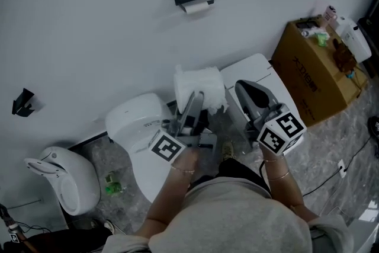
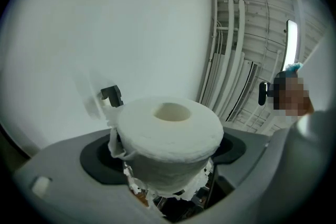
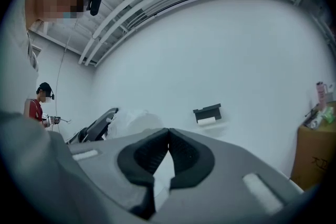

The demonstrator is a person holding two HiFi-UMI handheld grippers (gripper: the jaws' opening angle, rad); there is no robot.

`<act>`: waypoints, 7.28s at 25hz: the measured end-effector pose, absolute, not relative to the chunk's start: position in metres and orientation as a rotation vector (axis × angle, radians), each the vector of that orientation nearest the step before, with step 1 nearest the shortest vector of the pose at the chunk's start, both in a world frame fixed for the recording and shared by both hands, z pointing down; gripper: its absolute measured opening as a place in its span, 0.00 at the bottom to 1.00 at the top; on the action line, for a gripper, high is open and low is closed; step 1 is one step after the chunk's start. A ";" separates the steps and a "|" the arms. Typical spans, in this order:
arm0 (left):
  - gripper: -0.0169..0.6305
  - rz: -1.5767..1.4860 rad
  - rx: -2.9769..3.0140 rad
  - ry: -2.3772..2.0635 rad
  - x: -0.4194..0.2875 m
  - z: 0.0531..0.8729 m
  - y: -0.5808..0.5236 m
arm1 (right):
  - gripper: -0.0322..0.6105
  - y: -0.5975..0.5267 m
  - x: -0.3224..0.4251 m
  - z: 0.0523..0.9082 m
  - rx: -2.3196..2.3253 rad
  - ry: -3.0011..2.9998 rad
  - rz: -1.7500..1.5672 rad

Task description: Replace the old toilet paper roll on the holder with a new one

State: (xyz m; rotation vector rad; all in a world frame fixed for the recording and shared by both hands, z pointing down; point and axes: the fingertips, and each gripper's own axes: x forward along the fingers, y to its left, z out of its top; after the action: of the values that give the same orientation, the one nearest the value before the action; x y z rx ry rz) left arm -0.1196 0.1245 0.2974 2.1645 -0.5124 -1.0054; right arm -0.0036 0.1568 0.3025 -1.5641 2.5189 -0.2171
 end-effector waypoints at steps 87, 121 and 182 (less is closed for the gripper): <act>0.75 -0.926 1.951 -0.806 -0.059 0.393 -0.239 | 0.20 -0.252 0.043 0.373 -1.039 2.340 -0.918; 0.75 -1.017 1.918 -0.968 -0.061 0.394 -0.241 | 0.52 -0.306 0.035 0.373 -0.661 1.997 -1.228; 0.75 -0.913 1.995 -0.633 -0.035 0.371 -0.254 | 0.37 -0.296 0.066 0.354 -0.890 1.956 -1.062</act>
State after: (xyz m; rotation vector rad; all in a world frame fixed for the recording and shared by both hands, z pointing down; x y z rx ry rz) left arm -0.0350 -0.2542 0.3715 1.9951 -0.6331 -0.9135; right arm 0.0662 -0.2964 0.3543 -0.8902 1.9558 -1.0620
